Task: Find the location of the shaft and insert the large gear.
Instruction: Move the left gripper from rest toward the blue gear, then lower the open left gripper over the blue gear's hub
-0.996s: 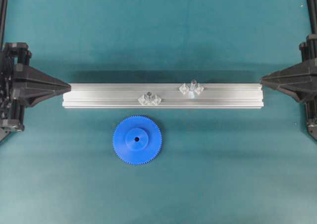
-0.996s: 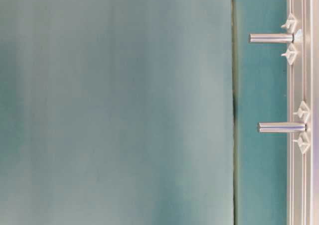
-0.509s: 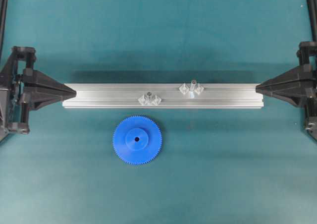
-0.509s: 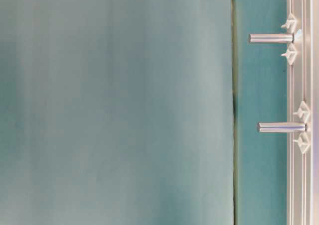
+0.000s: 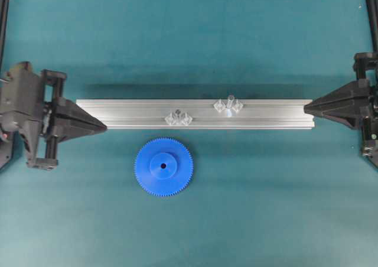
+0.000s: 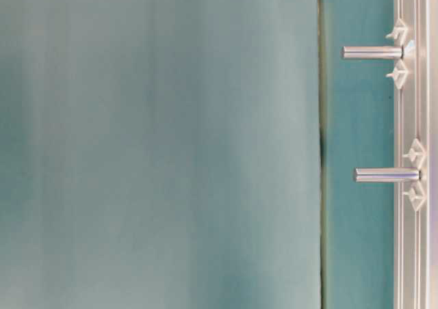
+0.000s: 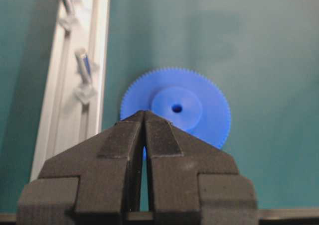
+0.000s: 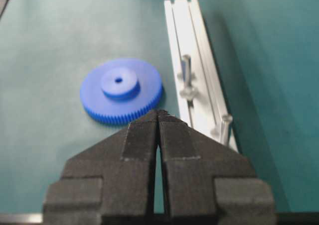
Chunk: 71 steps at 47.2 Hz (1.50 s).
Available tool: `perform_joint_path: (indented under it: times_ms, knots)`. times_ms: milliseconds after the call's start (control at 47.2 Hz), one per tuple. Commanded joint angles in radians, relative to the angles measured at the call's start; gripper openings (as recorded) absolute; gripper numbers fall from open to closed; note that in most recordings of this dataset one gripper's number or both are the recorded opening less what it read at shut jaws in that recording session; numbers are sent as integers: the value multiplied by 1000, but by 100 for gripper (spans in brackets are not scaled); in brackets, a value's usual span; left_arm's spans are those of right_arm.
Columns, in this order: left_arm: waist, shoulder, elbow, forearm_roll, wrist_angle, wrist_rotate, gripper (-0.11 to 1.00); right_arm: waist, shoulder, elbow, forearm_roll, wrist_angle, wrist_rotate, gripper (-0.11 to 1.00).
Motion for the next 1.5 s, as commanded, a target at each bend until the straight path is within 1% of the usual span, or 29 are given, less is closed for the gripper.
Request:
perform_joint_path:
  times_ms: [0, 318, 657, 933, 1484]
  knots:
    - [-6, 31, -55, 2, 11, 2, 1, -2, 17, -20, 2, 14, 11, 0]
    - [-20, 144, -140, 3, 97, 2, 1, -2, 35, -23, 0, 44, 11, 0]
    - [-26, 242, -216, 3, 127, 6, 1, -2, 38, -23, 0, 110, 11, 0]
    - [-52, 328, -268, 3, 176, 6, 1, -2, 38, -21, 0, 112, 11, 0]
    - [-60, 515, -413, 2, 302, 6, 1, -3, 38, -20, 0, 112, 11, 0]
